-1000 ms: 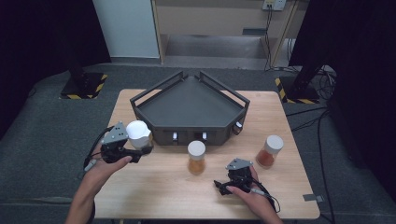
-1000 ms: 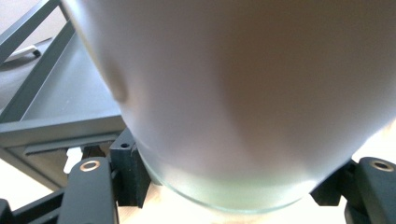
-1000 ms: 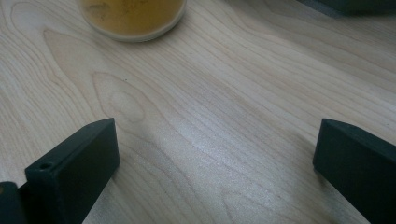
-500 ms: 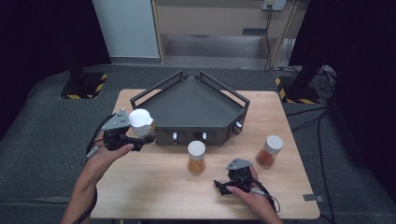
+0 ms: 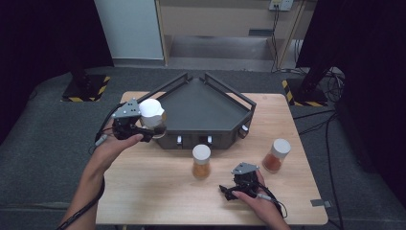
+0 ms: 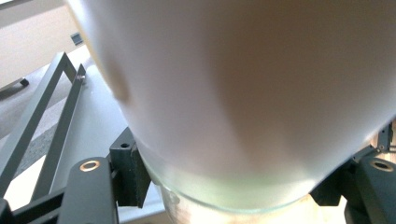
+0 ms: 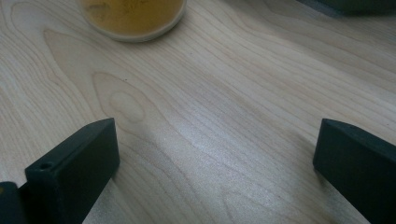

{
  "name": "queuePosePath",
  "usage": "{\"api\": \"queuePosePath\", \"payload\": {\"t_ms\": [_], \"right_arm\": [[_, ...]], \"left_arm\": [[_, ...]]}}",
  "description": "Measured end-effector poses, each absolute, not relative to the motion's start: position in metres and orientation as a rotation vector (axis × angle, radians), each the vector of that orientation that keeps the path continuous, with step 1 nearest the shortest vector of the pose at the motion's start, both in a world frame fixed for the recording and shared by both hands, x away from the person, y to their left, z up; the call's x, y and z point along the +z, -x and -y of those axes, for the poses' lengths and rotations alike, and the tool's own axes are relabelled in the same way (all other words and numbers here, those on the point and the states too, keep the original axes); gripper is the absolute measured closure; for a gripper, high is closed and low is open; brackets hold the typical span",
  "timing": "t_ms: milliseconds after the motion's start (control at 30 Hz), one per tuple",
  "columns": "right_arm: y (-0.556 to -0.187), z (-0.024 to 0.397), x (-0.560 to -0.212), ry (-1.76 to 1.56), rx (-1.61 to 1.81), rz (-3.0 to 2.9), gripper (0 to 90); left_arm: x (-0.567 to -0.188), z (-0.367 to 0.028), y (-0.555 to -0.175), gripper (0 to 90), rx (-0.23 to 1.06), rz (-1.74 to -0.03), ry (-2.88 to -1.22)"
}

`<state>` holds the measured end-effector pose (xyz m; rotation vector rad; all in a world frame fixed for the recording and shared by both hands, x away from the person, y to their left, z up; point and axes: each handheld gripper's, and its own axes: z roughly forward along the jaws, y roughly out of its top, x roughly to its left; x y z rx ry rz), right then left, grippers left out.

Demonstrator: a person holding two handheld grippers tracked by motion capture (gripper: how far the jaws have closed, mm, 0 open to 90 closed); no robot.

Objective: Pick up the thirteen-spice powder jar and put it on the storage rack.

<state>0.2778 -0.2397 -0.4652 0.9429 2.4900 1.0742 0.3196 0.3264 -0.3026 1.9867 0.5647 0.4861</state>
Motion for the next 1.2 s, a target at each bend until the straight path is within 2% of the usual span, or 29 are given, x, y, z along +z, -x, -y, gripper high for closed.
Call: {"api": "queuePosePath", "payload": {"t_ms": [467, 1200], "right_arm": [[-0.278, 0.24, -0.465, -0.943, 1.075, -2.49, 0.5], [-0.278, 0.24, -0.465, -0.946, 1.077, -2.489, 0.5]], "left_arm": [[-0.293, -0.317, -0.345, 29.4, 0.494, -0.553, -1.99], [-0.31, -0.316, -0.38, 29.5, 0.471, -0.61, -1.984]]}}
